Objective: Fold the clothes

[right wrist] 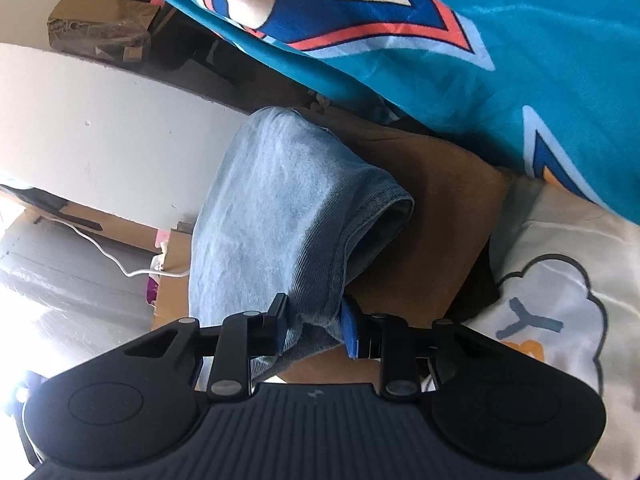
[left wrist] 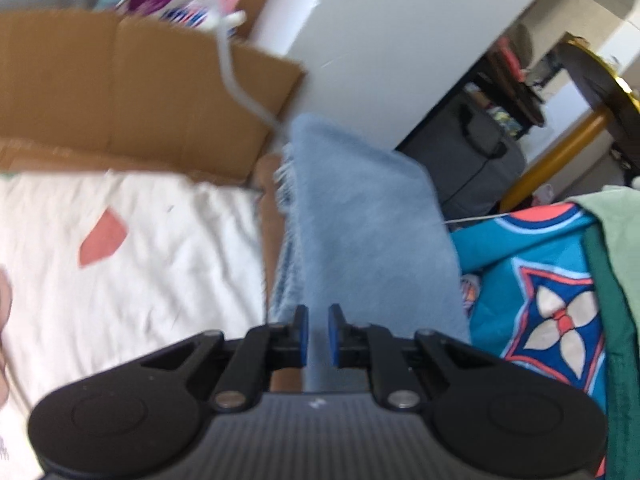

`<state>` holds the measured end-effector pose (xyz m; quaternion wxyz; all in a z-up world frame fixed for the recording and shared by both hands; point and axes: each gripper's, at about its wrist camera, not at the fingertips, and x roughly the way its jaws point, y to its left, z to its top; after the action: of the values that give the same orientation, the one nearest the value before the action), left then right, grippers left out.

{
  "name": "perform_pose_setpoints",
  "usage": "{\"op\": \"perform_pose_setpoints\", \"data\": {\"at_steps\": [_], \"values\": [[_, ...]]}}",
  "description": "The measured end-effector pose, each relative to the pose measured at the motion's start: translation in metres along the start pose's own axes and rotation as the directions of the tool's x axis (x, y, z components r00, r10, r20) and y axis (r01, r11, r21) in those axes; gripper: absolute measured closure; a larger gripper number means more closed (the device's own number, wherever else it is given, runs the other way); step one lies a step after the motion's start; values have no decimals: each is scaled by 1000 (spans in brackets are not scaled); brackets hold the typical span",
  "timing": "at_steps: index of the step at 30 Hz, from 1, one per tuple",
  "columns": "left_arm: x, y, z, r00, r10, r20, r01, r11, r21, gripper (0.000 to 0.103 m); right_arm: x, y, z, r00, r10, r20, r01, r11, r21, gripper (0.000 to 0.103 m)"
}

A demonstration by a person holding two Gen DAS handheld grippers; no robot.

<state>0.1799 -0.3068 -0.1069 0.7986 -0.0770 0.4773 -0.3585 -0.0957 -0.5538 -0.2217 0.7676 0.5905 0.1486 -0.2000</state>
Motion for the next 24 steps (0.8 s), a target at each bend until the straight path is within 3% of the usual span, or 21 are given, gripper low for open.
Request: {"op": "perform_pose_setpoints", "data": {"at_steps": [5, 8, 15, 20, 24], "values": [[23, -25, 14, 1000, 9, -1, -9, 993, 115, 93, -13, -2, -3, 1000, -21, 10, 21, 1000, 0, 74], [43, -29, 14, 996, 82, -19, -77, 981, 181, 93, -18, 1, -5, 999, -42, 15, 43, 999, -33, 74], [71, -20, 5, 992, 116, -48, -103, 972, 212, 92, -21, 2, -5, 998, -56, 6, 56, 996, -71, 74], [68, -16, 3, 989, 133, -59, -120, 974, 192, 90, -25, 8, -7, 998, -57, 19, 59, 994, -94, 74], [50, -20, 2, 982, 178, -58, -163, 966, 200, 89, -33, 19, -8, 995, -86, 58, 92, 989, -116, 61]]}}
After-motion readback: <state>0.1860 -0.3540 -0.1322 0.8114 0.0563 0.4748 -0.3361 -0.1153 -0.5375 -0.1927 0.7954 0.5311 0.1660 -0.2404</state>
